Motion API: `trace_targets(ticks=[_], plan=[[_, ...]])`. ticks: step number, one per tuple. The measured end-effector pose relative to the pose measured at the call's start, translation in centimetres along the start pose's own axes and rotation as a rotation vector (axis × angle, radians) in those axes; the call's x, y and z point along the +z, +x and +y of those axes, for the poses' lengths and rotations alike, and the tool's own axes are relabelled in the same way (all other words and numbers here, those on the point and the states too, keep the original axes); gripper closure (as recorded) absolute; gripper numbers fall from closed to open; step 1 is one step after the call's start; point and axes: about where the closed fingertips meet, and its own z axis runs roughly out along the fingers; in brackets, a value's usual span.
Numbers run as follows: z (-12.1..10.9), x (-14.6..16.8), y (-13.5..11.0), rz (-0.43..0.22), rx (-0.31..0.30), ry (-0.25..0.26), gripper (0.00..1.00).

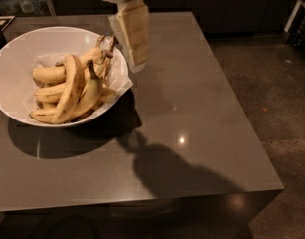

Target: Pick banana from white bowl

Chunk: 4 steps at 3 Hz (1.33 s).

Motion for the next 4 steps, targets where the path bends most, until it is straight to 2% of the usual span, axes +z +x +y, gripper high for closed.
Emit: trace_targets(ticks=[1,2,3,4], plan=[[-1.9,1.6,-0.8,-0.02,-0.063,-0.008,0.0],[-1.3,1.7,-1.2,-0.02,-0.065,-0.027,0.0],[-2.9,3.1,-1.5,-0.035,-0.096,-0.043,0.0],[-4.7,4.9,-1.7,-0.061,-0.12,-0.061,0.14]])
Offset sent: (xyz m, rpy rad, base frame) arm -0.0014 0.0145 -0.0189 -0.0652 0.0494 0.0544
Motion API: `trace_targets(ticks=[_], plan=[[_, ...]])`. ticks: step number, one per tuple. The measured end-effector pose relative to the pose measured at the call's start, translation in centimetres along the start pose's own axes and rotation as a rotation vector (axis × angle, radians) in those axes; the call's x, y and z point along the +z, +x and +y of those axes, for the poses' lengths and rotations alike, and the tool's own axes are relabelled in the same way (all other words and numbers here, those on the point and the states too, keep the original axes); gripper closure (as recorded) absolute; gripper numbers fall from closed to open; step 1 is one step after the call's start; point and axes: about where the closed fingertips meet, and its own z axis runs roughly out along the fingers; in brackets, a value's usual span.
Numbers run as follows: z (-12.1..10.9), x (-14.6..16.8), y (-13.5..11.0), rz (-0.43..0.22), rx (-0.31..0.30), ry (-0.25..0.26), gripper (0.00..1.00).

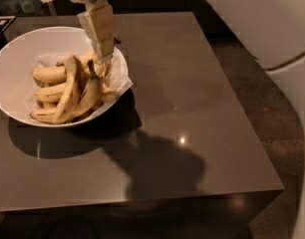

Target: Pick banana from white bowl

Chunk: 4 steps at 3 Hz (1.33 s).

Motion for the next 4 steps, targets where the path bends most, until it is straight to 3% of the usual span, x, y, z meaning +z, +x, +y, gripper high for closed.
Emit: trace_targets(ticks=[2,4], plan=[[-2.3,2.4,0.1,-0.034,-0.026,-0.029,0.28],[-2.8,4.7,1.1,-0.038,-0.032,-0.06,0.4]])
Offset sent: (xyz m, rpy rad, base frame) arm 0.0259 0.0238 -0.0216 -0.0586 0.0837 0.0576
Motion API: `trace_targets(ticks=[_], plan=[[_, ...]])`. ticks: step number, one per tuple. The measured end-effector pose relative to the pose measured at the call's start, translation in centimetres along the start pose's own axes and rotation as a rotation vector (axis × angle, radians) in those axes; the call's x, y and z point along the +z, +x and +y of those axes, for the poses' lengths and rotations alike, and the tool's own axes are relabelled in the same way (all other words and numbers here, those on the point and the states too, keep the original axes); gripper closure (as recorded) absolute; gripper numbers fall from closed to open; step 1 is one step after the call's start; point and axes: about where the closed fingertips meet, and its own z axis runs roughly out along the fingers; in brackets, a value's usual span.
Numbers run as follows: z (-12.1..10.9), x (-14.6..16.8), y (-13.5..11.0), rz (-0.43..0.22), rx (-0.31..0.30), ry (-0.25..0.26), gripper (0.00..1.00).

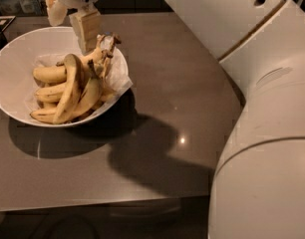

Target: Pick banana from white bowl

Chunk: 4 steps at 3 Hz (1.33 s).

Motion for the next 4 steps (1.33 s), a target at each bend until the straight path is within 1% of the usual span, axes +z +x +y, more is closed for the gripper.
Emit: trace_targets(ticks=[1,2,3,4], plan=[[0.8,1.4,0.2,-0.013,0.014,-0.026,0.45],[2.1,2.7,-0.5,-0.034,0.023,-0.061,0.45],[3.0,3.8,-1.3,-0.048,0.018,-0.094,0.4],[2.9,4.5,-1.5,-0.047,-0.002,-0.116,0.4]])
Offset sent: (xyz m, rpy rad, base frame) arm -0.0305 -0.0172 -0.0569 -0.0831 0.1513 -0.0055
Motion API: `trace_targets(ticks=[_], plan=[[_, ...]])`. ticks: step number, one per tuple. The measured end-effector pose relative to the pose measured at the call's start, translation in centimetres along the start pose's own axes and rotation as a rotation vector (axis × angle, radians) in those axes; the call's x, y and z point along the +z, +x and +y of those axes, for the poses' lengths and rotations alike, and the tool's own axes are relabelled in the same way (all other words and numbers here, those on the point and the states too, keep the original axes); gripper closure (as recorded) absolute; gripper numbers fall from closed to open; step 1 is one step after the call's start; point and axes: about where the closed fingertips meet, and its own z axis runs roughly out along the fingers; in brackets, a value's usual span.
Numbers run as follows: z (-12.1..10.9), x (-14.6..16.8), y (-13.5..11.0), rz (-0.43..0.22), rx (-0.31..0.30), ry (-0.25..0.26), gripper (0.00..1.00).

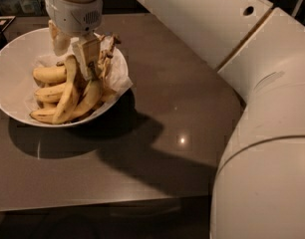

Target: Pick banana from white bowl

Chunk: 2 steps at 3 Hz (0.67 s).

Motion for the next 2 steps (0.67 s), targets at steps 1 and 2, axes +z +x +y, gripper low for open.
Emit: trace_targets(ticks=[1,2], plan=[[-0.72,0.48,-0.29,-0.002,-0.025,-0.004,0.4],[-1.06,1.29,-0.42,-0.01,-0.033,-0.007,0.37]])
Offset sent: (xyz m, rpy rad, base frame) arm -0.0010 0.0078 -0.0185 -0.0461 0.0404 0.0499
